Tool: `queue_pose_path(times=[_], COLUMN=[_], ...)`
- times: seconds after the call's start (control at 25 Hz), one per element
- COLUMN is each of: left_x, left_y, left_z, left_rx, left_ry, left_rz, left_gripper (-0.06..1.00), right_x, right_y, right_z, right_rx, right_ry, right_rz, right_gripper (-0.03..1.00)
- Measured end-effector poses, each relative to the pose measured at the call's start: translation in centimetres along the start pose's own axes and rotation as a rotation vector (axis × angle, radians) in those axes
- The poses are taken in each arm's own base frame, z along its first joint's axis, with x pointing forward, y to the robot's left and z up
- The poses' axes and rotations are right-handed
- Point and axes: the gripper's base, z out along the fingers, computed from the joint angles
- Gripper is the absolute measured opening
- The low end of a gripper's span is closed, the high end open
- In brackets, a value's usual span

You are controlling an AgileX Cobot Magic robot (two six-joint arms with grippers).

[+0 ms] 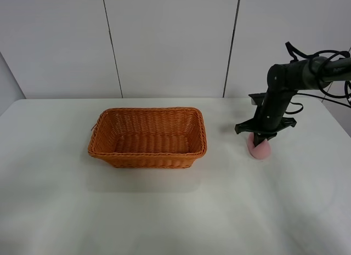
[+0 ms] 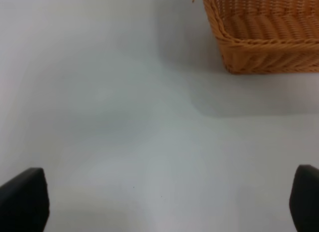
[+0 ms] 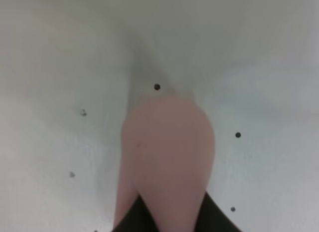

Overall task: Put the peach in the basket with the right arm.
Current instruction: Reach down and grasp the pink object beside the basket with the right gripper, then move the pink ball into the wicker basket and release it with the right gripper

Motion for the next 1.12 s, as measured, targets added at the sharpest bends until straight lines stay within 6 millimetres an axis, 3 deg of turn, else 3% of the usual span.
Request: queue_pose_path(times=[0.16, 0.48, 0.68, 0.84, 1.12], left_x=[0.0, 0.0, 0.0, 0.0, 0.0], left_y=[0.0, 0.0, 0.0, 0.0, 0.0], left_z=[0.0, 0.0, 0.0, 0.0, 0.0], left_rx=[0.0, 0.0, 0.0, 0.0, 0.0], left_ry=[0.0, 0.0, 0.0, 0.0, 0.0], left_rz=[0.0, 0.0, 0.0, 0.0, 0.0], left_gripper=[0.99, 0.99, 0.99, 0.99, 0.99], right_x=[-1.2, -4.2, -4.7, -4.5, -2.2], right_y=[0.0, 0.0, 0.5, 3.7, 13.9], right_z=[-3.5, -15.4, -17.8, -18.0, -18.2], right_rx=[0.002, -0.004, -0.01, -0.026, -0.086], right_ry=[-0.043, -0.262, -0.336, -0.339, -0.342], right_rz=[-0.003, 0.0, -0.01, -0.084, -0.305], right_gripper=[0.0, 0.0, 0.0, 0.0, 0.0])
